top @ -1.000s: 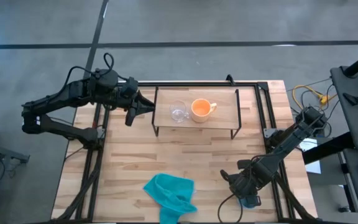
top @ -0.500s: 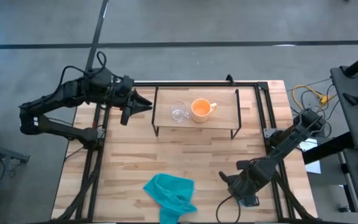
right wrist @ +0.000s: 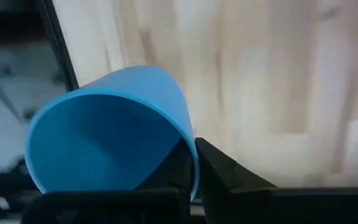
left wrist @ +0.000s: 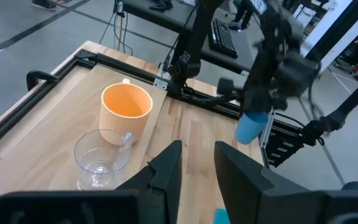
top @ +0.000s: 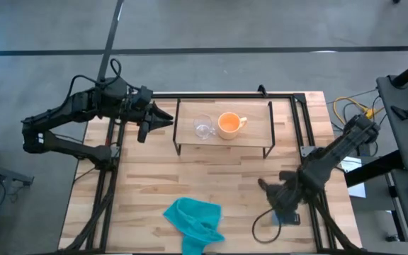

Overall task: Stack small to large cups/mugs on shelf
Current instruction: Put the blue cup on the shelf

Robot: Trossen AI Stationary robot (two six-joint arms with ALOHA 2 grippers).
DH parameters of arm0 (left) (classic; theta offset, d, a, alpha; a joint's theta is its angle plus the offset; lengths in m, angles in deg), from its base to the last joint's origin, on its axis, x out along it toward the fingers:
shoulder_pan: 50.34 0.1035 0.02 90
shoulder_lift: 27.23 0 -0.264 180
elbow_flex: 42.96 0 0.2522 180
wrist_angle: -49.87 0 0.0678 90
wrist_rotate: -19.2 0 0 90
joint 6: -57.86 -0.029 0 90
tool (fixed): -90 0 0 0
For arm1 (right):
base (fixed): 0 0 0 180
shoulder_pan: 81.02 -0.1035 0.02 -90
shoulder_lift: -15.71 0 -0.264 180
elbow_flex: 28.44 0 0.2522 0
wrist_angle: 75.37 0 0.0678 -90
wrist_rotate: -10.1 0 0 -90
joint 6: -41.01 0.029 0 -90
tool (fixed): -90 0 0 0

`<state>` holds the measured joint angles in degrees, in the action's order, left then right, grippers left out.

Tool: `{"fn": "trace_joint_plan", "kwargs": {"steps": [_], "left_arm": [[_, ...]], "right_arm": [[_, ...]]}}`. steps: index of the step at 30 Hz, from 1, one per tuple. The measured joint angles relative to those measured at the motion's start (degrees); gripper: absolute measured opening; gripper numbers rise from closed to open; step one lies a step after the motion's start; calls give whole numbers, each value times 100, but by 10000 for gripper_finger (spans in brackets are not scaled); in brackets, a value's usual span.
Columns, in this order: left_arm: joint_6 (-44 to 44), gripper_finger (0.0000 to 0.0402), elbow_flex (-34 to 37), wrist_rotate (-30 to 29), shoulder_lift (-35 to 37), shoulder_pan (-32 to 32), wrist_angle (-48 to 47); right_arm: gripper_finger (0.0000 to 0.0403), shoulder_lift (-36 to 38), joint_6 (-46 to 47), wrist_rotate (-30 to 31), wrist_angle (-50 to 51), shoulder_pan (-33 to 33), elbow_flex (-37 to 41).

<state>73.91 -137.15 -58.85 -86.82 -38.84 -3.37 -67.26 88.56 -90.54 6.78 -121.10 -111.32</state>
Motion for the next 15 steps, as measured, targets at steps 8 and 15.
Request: {"fn": "trace_joint_plan", "kwargs": {"steps": [8, 15], "left_arm": [[-11, 81, -8, -11, -103, -4, 2], [-31, 81, 7, -32, -140, -1, -12]], "right_arm": [[9, 508, 174, 2641, 2104, 662, -1585], [9, 584, -731, 3583, 2177, 1831, -2442]]}}
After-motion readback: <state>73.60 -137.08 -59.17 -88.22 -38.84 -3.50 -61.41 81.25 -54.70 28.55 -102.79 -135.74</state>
